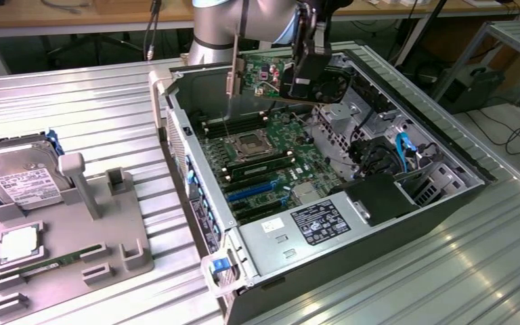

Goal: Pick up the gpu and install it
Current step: 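Insert the gpu into the slot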

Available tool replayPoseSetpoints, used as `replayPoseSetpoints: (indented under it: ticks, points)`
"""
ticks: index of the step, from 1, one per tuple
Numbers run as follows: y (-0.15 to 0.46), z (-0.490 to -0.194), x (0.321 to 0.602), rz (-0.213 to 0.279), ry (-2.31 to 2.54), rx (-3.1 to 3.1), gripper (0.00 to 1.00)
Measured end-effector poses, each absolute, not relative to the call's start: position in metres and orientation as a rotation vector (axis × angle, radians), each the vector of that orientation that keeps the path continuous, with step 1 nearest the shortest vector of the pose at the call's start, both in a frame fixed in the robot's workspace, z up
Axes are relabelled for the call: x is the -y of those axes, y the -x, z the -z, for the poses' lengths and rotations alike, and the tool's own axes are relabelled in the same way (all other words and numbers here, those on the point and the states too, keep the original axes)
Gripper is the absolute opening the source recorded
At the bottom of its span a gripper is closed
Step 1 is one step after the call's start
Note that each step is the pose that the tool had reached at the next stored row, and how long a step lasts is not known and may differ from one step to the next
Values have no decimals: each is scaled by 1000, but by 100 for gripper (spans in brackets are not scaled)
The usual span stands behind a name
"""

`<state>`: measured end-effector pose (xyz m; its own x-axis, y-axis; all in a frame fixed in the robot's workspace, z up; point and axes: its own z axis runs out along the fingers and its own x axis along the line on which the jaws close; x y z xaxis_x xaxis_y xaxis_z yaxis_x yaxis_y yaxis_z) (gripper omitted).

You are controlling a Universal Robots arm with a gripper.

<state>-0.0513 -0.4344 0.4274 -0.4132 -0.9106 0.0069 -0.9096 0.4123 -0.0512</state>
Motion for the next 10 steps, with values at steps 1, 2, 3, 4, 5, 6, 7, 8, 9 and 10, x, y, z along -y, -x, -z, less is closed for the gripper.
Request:
replayPoseSetpoints:
  ticks: [1, 2, 3, 4, 5, 6, 7, 8, 9, 10]
  points:
    - [51, -427, 434, 73, 1701, -2614, 28]
    - [51, -427, 434, 72, 1716, -2604, 28]
    - [51, -427, 434, 72, 1728, -2596, 28]
    - [51, -427, 434, 72, 1742, -2586, 28]
    - [51, -427, 434, 72, 1752, -2579, 28]
    - [51, -427, 434, 72, 1763, -2572, 28]
    - [51, -427, 434, 71, 1773, -2565, 28]
    - [51, -427, 434, 71, 1783, -2558, 28]
    - [51, -427, 434, 71, 1793, -2550, 28]
    - [51, -427, 434, 70, 1803, -2543, 28]
